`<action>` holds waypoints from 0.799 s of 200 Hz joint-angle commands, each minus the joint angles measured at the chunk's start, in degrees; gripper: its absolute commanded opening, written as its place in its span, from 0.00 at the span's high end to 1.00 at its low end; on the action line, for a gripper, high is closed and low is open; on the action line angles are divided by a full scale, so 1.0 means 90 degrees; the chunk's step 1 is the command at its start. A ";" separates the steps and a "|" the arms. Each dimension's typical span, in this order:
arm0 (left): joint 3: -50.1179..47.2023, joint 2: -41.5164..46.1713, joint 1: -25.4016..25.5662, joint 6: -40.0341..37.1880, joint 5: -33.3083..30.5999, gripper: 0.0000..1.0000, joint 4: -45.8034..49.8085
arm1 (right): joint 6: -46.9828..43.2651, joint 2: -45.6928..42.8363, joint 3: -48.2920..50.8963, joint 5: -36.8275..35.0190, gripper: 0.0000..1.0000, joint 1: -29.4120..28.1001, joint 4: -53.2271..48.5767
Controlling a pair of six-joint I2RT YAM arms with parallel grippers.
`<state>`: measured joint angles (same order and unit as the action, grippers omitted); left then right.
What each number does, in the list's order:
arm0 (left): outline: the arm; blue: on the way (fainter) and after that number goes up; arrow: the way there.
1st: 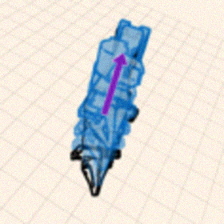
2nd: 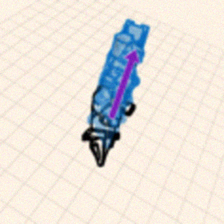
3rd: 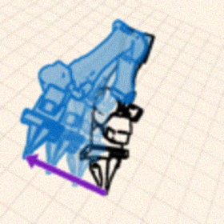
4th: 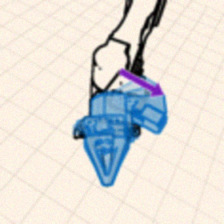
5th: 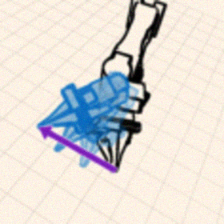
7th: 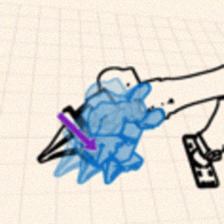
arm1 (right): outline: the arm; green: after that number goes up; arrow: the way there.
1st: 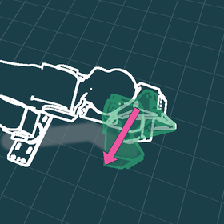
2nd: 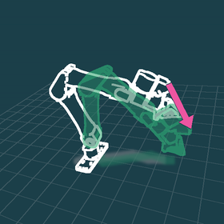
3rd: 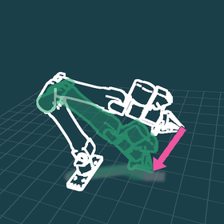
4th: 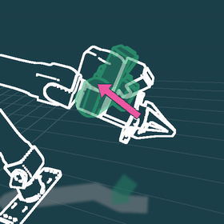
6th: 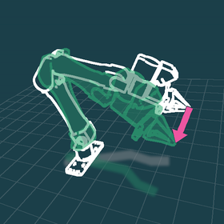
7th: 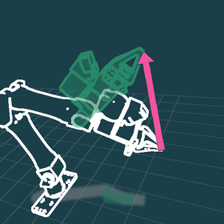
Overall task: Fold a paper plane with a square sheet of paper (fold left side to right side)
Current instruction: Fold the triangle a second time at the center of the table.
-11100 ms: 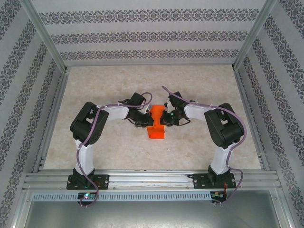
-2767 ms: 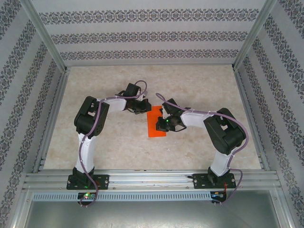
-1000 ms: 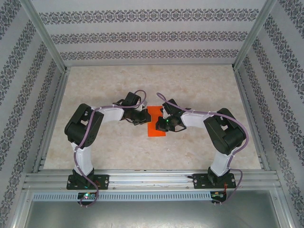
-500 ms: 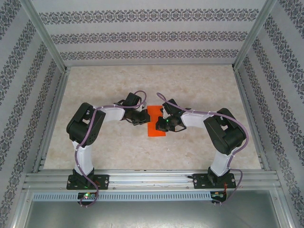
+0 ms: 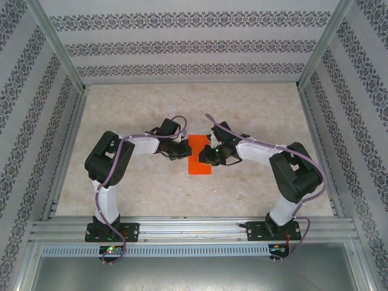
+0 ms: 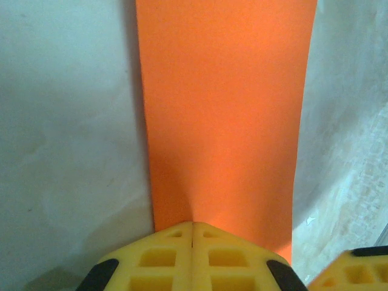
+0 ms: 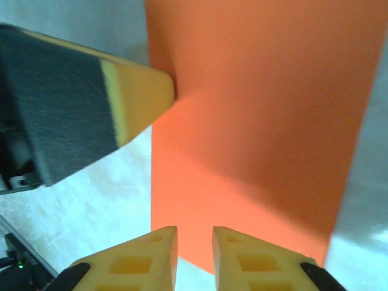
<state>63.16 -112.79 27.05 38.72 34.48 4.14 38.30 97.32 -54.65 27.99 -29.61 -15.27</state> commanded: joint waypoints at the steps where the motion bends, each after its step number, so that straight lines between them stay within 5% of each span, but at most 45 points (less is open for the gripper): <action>1: -0.0237 -0.0026 0.0061 0.0111 -0.0202 0.95 0.0297 | -0.0164 -0.0258 0.0100 0.0198 0.74 0.0240 -0.0314; 67: -0.0220 -0.0055 0.0061 0.0098 -0.0198 0.95 0.0290 | -0.0058 -0.0348 0.0608 0.0347 0.61 0.0438 -0.0252; 160: -0.0221 -0.0029 0.0069 0.0102 -0.0218 0.96 0.0302 | 0.0065 0.0035 0.0771 0.0426 0.58 0.0375 0.0010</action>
<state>63.11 -112.79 27.07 39.33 34.50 3.99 37.82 96.51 -48.51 30.57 -25.76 -16.16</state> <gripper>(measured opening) 0.056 0.423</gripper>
